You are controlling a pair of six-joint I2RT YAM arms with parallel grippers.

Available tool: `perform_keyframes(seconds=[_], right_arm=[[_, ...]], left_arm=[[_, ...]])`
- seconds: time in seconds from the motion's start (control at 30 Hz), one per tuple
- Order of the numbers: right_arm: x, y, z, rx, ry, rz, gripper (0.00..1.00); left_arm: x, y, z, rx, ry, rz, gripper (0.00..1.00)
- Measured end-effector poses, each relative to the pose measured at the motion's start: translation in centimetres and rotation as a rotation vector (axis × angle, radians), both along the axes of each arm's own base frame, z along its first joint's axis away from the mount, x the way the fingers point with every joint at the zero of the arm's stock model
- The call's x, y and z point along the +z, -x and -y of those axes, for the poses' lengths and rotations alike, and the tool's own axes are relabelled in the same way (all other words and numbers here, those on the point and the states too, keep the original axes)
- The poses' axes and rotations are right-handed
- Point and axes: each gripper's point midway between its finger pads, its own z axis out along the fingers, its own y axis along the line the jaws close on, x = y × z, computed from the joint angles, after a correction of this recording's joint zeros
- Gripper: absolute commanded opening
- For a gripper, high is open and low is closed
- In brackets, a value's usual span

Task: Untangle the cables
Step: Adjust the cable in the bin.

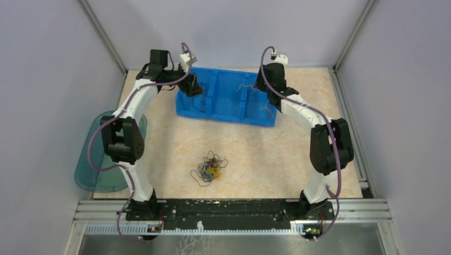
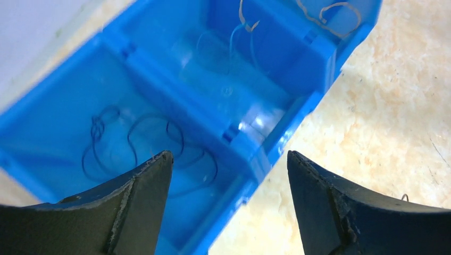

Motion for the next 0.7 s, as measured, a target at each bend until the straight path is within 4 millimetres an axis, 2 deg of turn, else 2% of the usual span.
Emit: perform_keyframes(seconds=[0.13,0.2,0.3,0.5,0.7], right_arm=[[1.0,-0.1,-1.2,0.084,-0.024,-0.02,0.55],[1.5,-0.3,-2.0,0.117,-0.067,-0.023,0.55],[1.3,-0.8,-2.6,0.108,-0.171,-0.041,0.52],[-1.3,-1.5,-2.8,-0.016,-0.415,-0.128,0.47],[-3.8,-2.3,-3.9,-0.075,-0.553,-0.188,0.44]], left_arm=[[1.8,-0.8,3.6,-0.1,-0.022,0.086,0.84],[1.6,-1.1,4.9,-0.135,-0.032,0.103,0.84],[0.1,-1.3,6.9,-0.189,-0.052,0.106,0.84],[-3.9,-1.6,10.3,-0.258,-0.082,0.062,0.82],[-6.7,-2.0,12.2,-0.276,-0.077,0.017,0.76]])
